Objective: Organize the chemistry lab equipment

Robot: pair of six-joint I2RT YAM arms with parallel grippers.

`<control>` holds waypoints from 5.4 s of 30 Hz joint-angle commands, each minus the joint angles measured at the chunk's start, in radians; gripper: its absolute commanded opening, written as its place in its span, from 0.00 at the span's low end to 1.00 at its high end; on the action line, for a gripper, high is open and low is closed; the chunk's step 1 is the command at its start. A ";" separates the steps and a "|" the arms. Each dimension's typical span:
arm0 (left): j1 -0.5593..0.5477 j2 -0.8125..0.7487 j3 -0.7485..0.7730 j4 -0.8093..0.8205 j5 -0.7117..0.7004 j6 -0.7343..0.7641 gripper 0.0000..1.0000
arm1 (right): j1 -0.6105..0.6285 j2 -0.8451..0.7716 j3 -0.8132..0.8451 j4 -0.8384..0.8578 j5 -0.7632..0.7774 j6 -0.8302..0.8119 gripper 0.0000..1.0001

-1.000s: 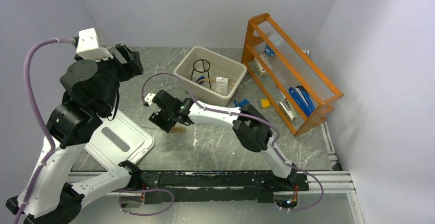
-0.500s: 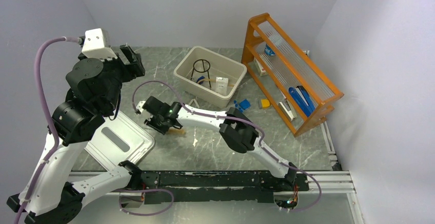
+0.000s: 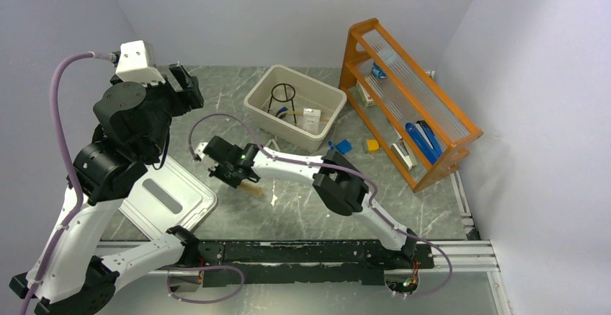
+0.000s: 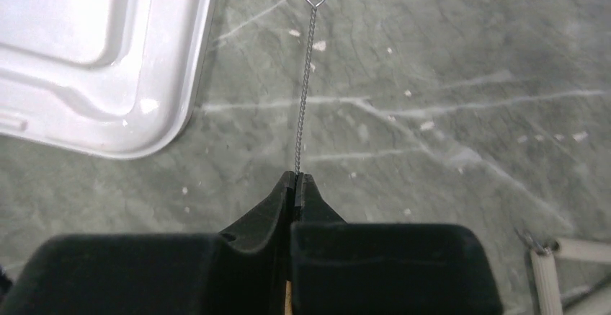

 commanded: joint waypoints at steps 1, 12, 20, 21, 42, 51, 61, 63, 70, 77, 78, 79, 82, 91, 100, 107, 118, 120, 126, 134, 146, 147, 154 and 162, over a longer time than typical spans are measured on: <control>0.005 -0.009 0.004 -0.005 -0.003 0.012 0.84 | -0.001 -0.175 -0.079 0.106 0.041 0.014 0.00; 0.005 -0.062 -0.061 0.066 0.086 0.010 0.83 | -0.150 -0.472 -0.223 0.240 0.079 0.036 0.00; 0.005 -0.051 -0.076 0.060 0.103 -0.006 0.83 | -0.352 -0.555 -0.282 0.233 -0.048 -0.063 0.00; 0.005 -0.047 -0.079 0.058 0.104 -0.007 0.83 | -0.372 -0.551 -0.281 0.224 -0.070 -0.084 0.00; 0.005 0.033 -0.258 0.056 0.247 -0.092 0.89 | -0.524 -0.303 -0.176 0.039 -0.262 -0.258 0.00; 0.005 0.042 -0.342 0.086 0.270 -0.111 0.90 | -0.528 -0.294 -0.162 0.038 -0.204 -0.211 0.21; 0.005 0.044 -0.396 0.108 0.213 -0.153 0.89 | -0.523 -0.421 -0.172 0.077 -0.183 -0.042 0.41; 0.005 0.032 -0.409 0.112 0.167 -0.160 0.88 | -0.503 -0.472 -0.220 0.115 -0.188 -0.009 0.44; 0.006 -0.037 -0.370 0.111 -0.010 -0.145 0.88 | -0.329 -0.554 -0.379 0.201 -0.003 -0.050 0.52; 0.006 -0.122 -0.371 0.128 -0.127 -0.159 0.89 | -0.258 -0.418 -0.354 0.119 0.037 -0.138 0.30; 0.005 -0.128 -0.376 0.132 -0.128 -0.162 0.89 | -0.257 -0.400 -0.346 0.110 0.019 -0.146 0.24; 0.006 -0.129 -0.376 0.131 -0.128 -0.167 0.89 | -0.257 -0.383 -0.339 0.106 0.014 -0.149 0.21; 0.005 -0.121 -0.373 0.115 -0.134 -0.179 0.89 | -0.257 -0.339 -0.328 0.109 -0.018 -0.159 0.24; 0.006 -0.106 -0.371 0.107 -0.103 -0.181 0.89 | -0.257 -0.190 -0.236 0.049 0.063 -0.202 0.34; 0.005 -0.095 -0.370 0.100 -0.090 -0.178 0.89 | -0.257 -0.144 -0.203 -0.030 -0.013 -0.245 0.36; 0.005 -0.090 -0.372 0.102 -0.082 -0.179 0.89 | -0.257 -0.106 -0.167 -0.134 -0.087 -0.294 0.34; 0.005 -0.085 -0.373 0.102 -0.075 -0.181 0.89 | -0.249 -0.167 -0.213 -0.082 -0.124 -0.283 0.10; 0.005 -0.085 -0.372 0.103 -0.074 -0.180 0.89 | -0.248 -0.177 -0.225 -0.046 -0.070 -0.269 0.19; 0.005 -0.086 -0.373 0.104 -0.075 -0.174 0.89 | -0.243 -0.199 -0.241 0.037 0.085 -0.273 0.45; 0.005 -0.082 -0.374 0.106 -0.076 -0.170 0.89 | -0.240 -0.169 -0.219 0.041 0.106 -0.304 0.52; 0.005 -0.089 -0.369 0.097 -0.087 -0.163 0.89 | -0.240 -0.053 -0.090 -0.192 -0.099 -0.400 0.57; 0.005 -0.090 -0.370 0.097 -0.087 -0.165 0.89 | -0.240 -0.053 -0.087 -0.199 -0.115 -0.402 0.55; 0.005 -0.087 -0.371 0.096 -0.080 -0.167 0.88 | -0.239 -0.084 -0.093 -0.233 -0.179 -0.397 0.23; 0.005 -0.089 -0.371 0.093 -0.079 -0.169 0.88 | -0.238 -0.097 -0.131 -0.197 -0.112 -0.383 0.29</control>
